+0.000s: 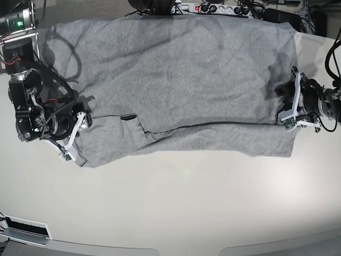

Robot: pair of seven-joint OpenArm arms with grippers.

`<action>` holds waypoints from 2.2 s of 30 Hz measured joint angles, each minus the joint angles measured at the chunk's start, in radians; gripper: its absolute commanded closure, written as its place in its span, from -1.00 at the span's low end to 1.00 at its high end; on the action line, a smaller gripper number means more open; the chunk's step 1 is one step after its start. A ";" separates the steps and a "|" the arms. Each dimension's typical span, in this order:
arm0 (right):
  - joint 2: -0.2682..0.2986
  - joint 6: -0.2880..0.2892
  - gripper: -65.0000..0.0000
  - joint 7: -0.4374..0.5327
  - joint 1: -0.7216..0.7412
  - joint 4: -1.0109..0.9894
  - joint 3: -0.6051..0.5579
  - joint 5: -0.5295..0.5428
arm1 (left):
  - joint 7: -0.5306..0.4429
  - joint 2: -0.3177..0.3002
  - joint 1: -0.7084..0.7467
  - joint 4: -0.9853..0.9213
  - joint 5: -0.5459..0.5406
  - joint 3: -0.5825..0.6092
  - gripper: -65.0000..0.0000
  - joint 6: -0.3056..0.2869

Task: Layout the t-shirt on the table in an organized manner, then fold the t-shirt properly
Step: 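Grasp the shirt hem with the right gripper and drag it outward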

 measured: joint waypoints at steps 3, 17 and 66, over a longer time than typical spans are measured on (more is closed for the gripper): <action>-0.031 0.037 -0.19 -0.003 -0.002 -0.008 0.063 -0.003 | 0.000 0.005 0.000 0.000 0.000 0.000 0.02 0.000; -0.055 0.201 1.00 -0.151 0.043 -0.011 0.109 0.065 | 0.000 0.022 0.000 0.000 0.000 0.000 0.02 0.000; -0.055 0.321 1.00 -0.430 0.149 -0.011 0.109 0.455 | 0.007 0.022 0.000 0.000 0.003 0.000 0.02 0.000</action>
